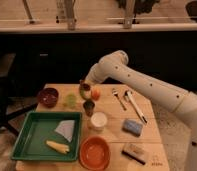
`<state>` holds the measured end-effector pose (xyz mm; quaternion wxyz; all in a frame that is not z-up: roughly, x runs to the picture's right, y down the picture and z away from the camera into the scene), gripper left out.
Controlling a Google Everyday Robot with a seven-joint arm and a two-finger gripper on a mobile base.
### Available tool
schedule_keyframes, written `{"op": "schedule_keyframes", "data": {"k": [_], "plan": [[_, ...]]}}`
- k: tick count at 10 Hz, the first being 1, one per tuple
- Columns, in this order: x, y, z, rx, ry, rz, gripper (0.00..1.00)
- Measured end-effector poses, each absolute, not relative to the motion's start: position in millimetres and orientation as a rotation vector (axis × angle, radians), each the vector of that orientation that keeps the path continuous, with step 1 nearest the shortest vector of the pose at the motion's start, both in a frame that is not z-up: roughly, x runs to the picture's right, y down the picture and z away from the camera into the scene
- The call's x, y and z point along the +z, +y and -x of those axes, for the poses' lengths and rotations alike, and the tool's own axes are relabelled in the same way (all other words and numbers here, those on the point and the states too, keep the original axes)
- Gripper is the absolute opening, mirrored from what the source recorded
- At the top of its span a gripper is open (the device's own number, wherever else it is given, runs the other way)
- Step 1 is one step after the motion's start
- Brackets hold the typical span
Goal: Place grapes in purple bowl
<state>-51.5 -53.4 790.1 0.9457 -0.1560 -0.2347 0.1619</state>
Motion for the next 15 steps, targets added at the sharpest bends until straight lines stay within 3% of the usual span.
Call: {"op": "schedule_keyframes", "data": {"k": [5, 15], "plan": [[813, -57, 97, 0.23, -0.601, 0.4, 0.0], [822, -67, 168, 0.216, -0.85, 0.413, 0.0]]}}
